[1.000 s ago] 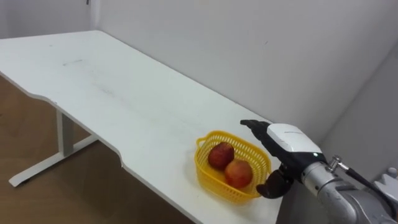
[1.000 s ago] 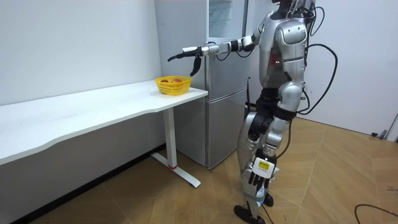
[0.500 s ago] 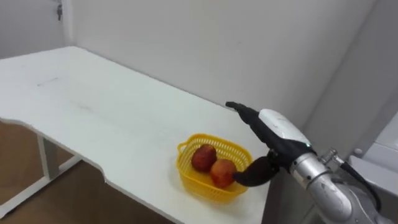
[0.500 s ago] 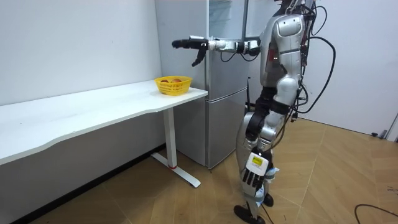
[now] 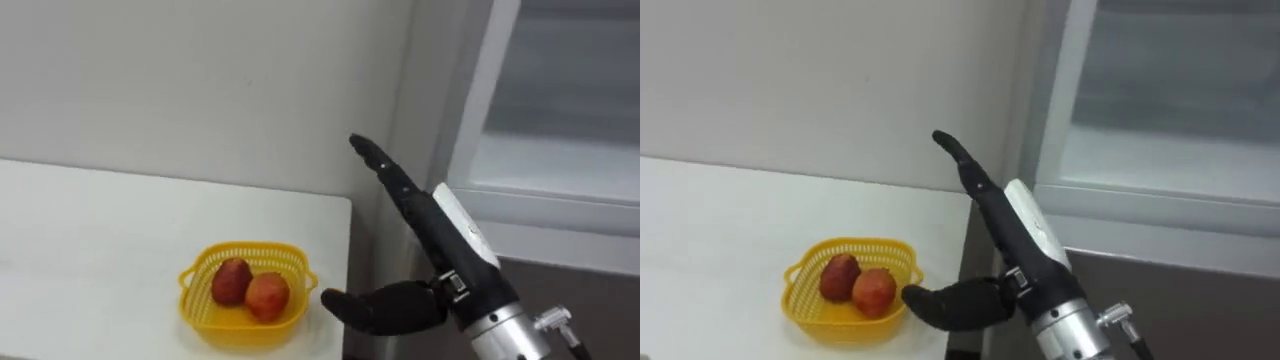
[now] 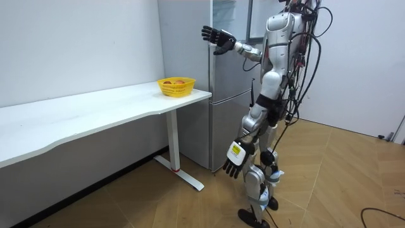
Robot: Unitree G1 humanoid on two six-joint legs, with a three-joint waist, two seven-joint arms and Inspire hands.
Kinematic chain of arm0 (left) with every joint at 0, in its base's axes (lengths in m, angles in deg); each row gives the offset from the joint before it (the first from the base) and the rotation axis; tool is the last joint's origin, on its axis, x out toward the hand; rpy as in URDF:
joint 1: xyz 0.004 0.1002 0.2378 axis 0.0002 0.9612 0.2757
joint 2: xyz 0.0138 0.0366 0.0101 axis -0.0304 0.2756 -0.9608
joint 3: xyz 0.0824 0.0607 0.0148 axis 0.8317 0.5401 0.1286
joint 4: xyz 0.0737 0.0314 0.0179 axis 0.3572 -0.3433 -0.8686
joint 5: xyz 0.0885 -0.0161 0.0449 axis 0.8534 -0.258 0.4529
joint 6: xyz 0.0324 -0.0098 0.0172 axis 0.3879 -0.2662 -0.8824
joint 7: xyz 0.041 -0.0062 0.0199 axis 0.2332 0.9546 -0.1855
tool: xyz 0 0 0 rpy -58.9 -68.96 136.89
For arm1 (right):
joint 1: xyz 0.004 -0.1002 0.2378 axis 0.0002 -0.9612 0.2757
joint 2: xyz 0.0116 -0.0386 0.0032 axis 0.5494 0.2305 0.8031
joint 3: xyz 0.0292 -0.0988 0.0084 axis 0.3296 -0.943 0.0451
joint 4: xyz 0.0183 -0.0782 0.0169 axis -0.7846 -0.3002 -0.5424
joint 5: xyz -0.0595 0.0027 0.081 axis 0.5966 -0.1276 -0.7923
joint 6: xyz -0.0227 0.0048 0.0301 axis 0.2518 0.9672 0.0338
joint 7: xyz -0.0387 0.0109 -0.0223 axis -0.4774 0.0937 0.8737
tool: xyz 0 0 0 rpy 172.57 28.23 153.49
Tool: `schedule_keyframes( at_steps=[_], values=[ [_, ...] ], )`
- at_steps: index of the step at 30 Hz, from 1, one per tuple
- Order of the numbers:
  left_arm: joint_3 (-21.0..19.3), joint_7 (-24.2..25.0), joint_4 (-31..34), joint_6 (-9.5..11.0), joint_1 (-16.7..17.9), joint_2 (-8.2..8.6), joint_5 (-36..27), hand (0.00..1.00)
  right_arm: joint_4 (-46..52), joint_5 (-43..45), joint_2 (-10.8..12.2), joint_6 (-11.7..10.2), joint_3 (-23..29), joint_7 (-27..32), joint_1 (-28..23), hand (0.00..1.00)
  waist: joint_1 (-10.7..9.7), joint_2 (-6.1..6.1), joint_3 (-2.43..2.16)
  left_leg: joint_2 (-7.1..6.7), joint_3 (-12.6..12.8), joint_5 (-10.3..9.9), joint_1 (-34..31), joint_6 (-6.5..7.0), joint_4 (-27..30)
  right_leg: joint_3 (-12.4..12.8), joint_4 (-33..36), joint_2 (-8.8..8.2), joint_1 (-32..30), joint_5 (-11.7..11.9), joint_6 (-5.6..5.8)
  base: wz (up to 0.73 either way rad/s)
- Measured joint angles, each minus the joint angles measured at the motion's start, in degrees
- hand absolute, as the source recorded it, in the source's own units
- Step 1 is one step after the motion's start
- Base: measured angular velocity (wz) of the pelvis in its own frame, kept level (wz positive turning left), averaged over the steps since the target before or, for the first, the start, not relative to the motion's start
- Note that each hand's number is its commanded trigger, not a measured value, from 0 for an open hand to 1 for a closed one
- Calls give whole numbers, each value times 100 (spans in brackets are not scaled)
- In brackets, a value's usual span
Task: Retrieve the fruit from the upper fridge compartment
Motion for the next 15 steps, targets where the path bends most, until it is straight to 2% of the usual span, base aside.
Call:
schedule_keyframes(
  at_steps=[2, 4, 7, 10, 15],
  values=[
    [-1, 2, -98, -3, -3, 40, -3, 0, 142, -80, 141, -26, 257, 50, -331, 0, -186, 97, -9, 5, 67, -1, 32, 2, -54, 66, 3, 8, -16, 1, 3, -15],
    [0, 2, -99, -3, 51, 53, -6, 0, 309, -172, 173, -113, 346, 71, -549, 0, -294, 145, -30, 58, 161, -1, 34, 2, -95, 164, 26, 18, -85, 4, 1, -23],
    [1, -9, -136, 3, 136, 69, -8, 0, 377, -210, 209, -355, 450, 76, -909, 0, -472, 205, -58, 60, 231, -2, 87, 0, -109, 222, 24, 24, -69, 5, 0, -15],
    [2, -99, -115, 43, 174, 117, -11, 0, 385, -342, 309, -529, 521, 80, -1159, 0, -553, 213, -56, 65, 308, -25, 114, -17, -110, 298, 29, 87, -68, 7, -4, -12],
    [2, -109, -115, 113, 146, 185, -9, 0, 459, -445, 401, -557, 740, 76, -1423, 0, -636, 216, -56, 70, 428, -40, 119, -15, -110, 364, 88, 92, -134, 7, -6, -13]
  ],
)
